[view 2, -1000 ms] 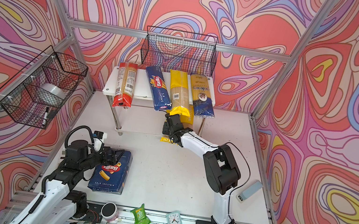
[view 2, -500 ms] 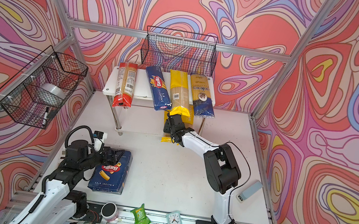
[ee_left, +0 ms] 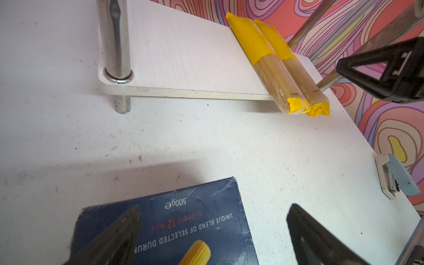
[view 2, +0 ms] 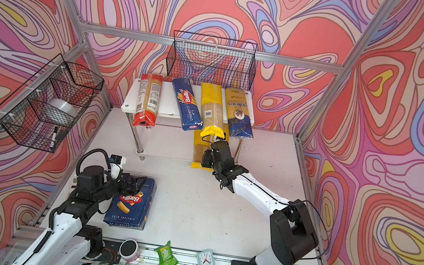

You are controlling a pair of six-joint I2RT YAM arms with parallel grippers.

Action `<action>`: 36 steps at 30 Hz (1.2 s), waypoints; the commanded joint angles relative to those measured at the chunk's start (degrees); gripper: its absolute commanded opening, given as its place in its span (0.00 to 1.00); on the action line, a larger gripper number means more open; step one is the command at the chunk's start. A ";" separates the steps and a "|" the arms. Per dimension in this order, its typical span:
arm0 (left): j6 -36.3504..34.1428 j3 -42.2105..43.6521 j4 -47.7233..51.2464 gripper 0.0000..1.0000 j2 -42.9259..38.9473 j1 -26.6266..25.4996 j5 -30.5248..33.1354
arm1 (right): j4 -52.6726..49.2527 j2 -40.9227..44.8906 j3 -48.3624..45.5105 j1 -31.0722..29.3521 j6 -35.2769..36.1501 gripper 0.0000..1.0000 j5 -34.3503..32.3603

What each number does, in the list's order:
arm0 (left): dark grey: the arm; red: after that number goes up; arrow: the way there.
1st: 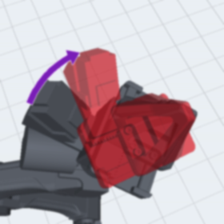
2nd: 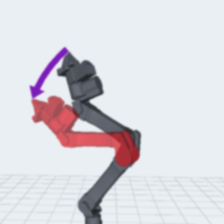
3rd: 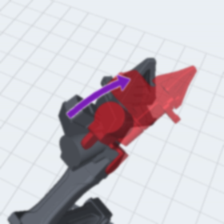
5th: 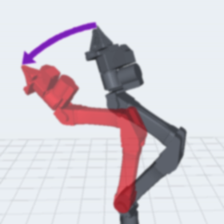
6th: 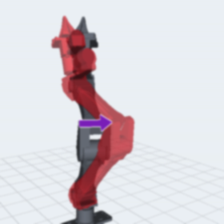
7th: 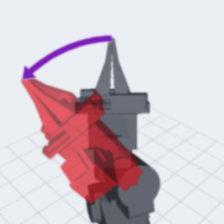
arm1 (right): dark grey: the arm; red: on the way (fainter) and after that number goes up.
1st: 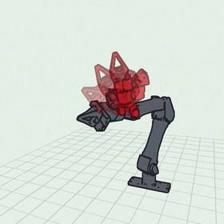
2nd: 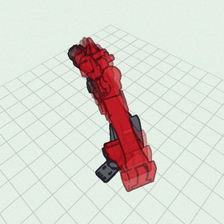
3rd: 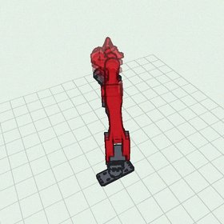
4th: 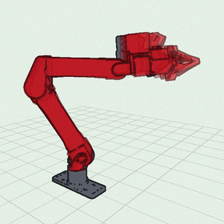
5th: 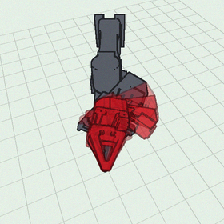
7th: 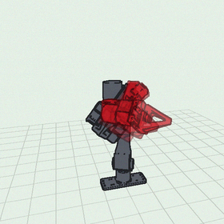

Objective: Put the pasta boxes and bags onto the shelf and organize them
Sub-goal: 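Lower the yellow bag upright against the shelf's lower level, then open the right gripper and draw it back from the two yellow bags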

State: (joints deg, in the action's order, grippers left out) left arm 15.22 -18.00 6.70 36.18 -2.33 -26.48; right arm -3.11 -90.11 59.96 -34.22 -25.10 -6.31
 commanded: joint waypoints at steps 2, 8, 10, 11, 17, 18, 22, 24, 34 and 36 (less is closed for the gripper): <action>0.16 -1.07 0.91 1.00 -0.57 -0.20 0.81 | 2.59 0.11 -3.38 -0.31 -0.50 0.28 5.07; 0.40 -0.83 0.97 1.00 -1.03 -0.22 1.33 | 5.11 -3.45 -3.21 -0.57 -1.00 0.22 10.14; 0.47 -0.89 1.11 1.00 -1.03 -0.23 1.57 | 5.78 -4.56 -3.21 -0.71 -1.04 0.21 10.74; 0.51 -0.90 1.09 1.00 -1.03 -0.22 1.67 | 6.08 -5.15 -3.25 -0.68 -1.01 0.21 11.00; 0.68 -0.91 1.19 1.00 -0.80 -0.18 2.29 | 7.02 -6.93 -3.40 -0.81 -1.28 0.19 11.79; 0.68 -0.98 1.12 1.00 -0.76 -0.23 2.31 | 7.20 -6.93 -3.61 -0.89 -1.43 0.19 11.87; 0.77 -1.01 1.17 1.00 -0.63 -0.22 2.58 | 7.50 -6.99 -3.89 -1.03 -1.44 0.18 12.18; 0.77 -1.03 1.25 1.00 -0.63 -0.22 2.49 | 7.52 -7.27 -3.76 -1.12 -1.57 0.17 12.47; 0.95 -0.96 1.46 1.00 -1.15 -0.22 3.10 | 2.51 -3.00 -6.71 -3.73 -1.00 0.17 9.77; 0.95 -0.98 1.47 1.00 -1.20 -0.20 3.19 | 2.63 -2.82 -7.48 -3.75 -0.95 0.17 9.27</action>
State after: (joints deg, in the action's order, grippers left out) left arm 15.73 -18.00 7.53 35.64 -2.33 -23.92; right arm 0.71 -94.56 53.87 -37.85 -26.41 4.64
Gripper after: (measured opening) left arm 0.999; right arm 0.168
